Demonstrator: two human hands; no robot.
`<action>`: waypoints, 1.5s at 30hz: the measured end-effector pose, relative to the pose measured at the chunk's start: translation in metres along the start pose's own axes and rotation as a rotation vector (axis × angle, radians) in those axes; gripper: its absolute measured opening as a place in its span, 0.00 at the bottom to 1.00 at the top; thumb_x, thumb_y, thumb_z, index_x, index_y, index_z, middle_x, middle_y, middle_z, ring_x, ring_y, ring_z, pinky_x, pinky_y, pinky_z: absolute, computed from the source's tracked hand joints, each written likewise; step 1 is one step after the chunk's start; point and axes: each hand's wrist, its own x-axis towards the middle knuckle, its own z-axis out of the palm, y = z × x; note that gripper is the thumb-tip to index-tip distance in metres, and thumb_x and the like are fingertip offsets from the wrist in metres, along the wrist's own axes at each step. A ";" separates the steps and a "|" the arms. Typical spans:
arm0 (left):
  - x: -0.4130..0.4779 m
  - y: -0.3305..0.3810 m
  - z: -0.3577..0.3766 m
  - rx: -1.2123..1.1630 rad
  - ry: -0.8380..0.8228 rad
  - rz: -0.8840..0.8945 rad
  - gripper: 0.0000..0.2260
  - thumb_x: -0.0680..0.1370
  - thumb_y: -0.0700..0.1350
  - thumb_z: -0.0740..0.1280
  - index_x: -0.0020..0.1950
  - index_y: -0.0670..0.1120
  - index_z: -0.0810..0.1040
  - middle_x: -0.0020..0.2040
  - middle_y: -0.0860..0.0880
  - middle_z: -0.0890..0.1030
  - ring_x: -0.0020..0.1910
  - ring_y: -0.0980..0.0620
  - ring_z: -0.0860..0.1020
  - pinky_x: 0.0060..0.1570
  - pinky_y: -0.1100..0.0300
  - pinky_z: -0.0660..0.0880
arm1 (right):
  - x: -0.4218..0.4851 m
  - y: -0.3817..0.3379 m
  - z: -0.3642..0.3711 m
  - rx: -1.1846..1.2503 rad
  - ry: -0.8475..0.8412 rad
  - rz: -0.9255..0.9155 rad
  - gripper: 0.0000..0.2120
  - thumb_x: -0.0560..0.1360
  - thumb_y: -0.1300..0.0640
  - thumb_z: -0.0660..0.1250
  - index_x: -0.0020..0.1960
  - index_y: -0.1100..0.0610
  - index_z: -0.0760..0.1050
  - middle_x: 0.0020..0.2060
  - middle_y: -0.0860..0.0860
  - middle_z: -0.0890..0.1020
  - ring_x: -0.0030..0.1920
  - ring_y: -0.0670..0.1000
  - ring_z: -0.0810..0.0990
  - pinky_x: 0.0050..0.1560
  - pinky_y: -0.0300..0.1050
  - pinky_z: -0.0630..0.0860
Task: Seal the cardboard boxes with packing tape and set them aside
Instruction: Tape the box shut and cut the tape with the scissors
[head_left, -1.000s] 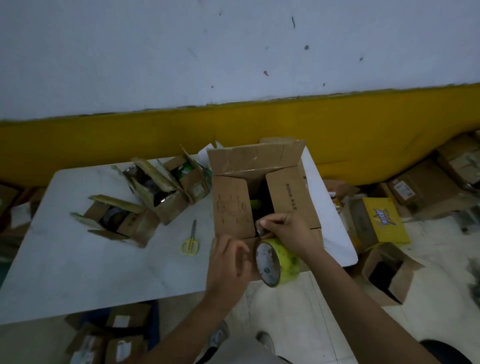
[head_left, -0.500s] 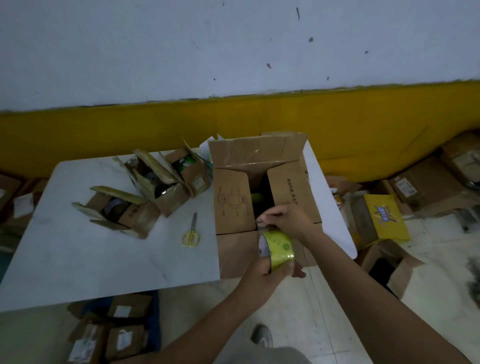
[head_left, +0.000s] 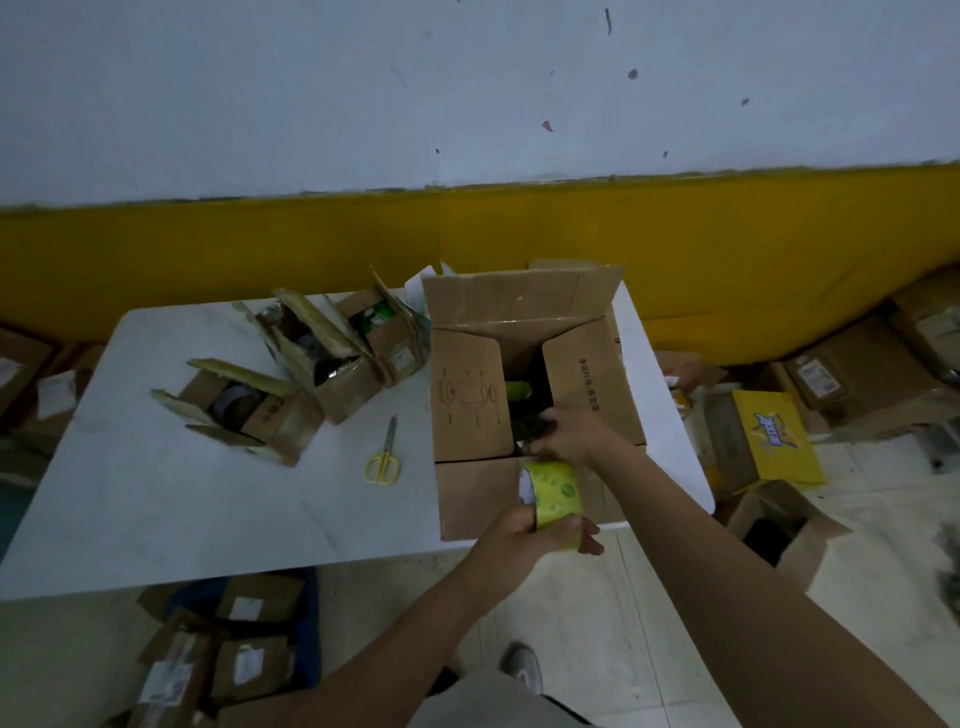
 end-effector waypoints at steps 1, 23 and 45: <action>0.000 -0.001 -0.001 0.003 0.005 0.004 0.12 0.82 0.42 0.62 0.57 0.34 0.80 0.52 0.39 0.84 0.54 0.45 0.82 0.58 0.60 0.75 | -0.002 -0.001 -0.001 0.017 0.023 -0.040 0.27 0.72 0.47 0.73 0.68 0.53 0.73 0.59 0.51 0.79 0.59 0.52 0.77 0.54 0.42 0.74; -0.025 -0.067 0.032 -0.170 0.318 -0.216 0.15 0.74 0.52 0.68 0.41 0.40 0.81 0.35 0.44 0.83 0.33 0.49 0.82 0.40 0.58 0.78 | -0.019 0.026 -0.001 -0.038 0.061 -0.561 0.10 0.78 0.46 0.66 0.55 0.46 0.83 0.50 0.39 0.85 0.48 0.36 0.80 0.45 0.28 0.72; 0.013 -0.080 0.047 -0.457 0.508 -0.112 0.21 0.76 0.33 0.68 0.68 0.43 0.71 0.60 0.34 0.78 0.57 0.35 0.80 0.45 0.53 0.80 | -0.021 0.029 -0.003 -0.195 0.105 -0.637 0.14 0.80 0.42 0.60 0.59 0.44 0.81 0.51 0.39 0.84 0.48 0.42 0.81 0.46 0.39 0.77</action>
